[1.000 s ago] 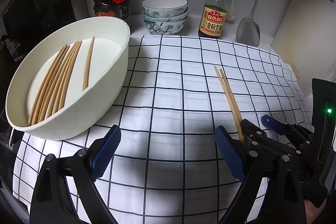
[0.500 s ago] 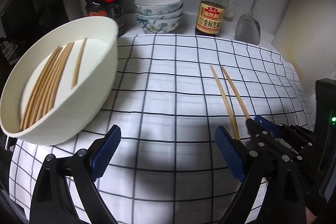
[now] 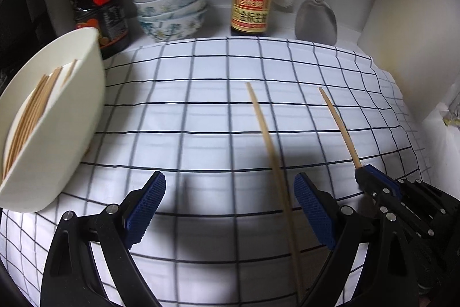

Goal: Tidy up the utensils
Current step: 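Close the right tool on one chopstick while the left tool grasps the other, then carry both held chopsticks into the white oval dish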

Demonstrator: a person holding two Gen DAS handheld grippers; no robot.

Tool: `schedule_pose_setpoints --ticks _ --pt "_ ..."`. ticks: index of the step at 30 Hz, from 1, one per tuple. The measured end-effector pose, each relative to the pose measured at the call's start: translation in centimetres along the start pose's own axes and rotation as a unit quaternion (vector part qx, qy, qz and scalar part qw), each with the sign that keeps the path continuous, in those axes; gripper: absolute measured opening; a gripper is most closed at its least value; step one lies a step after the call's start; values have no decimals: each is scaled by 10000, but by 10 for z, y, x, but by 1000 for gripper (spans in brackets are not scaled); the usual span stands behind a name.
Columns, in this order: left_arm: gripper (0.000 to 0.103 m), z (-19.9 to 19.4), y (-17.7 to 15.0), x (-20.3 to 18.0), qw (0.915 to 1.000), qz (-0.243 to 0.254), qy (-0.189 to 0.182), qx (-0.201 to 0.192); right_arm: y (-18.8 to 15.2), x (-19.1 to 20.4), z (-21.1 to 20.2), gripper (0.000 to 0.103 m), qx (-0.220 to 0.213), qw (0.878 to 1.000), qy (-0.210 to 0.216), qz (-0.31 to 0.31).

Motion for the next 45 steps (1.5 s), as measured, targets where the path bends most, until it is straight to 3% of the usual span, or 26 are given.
schedule_pose_setpoints --ticks 5,8,13,16,18,27,33,38,45 --pt "88 9 -5 -14 9999 112 -40 100 -1 -3 -2 6 -18 10000 14 38" --pt "73 13 -12 -17 9996 179 -47 208 -2 -3 -2 6 -26 10000 25 59" --pt "59 13 -17 -20 9995 310 11 70 -3 -2 -3 6 -50 10000 10 9" --pt "35 10 -17 -23 9993 357 -56 7 -3 -2 -4 6 -52 10000 -11 8" --pt "9 9 -18 -26 9992 390 -123 14 -3 -1 -4 6 -52 10000 -35 -10" --pt "7 4 -17 -21 9990 324 -262 189 -3 -2 -7 6 72 9996 81 262" --pt "7 -22 -1 -9 9989 194 -405 129 7 8 -28 6 10 9986 246 466" --pt "7 -53 22 19 9991 72 -422 -28 32 26 -52 6 -152 9980 396 470" --pt "7 -94 60 91 9994 -155 -14 -309 77 98 -76 6 -375 9946 935 245"
Point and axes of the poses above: each gripper's, at about its wrist camera, not at the fingertips, and z roughly the way its jaws point, x to its left, y to its top, the point moved 5 cm from there along z, roughly the way its jaws point, and after that the axes turned 10 degrees about -x, right-handed, at the moved point
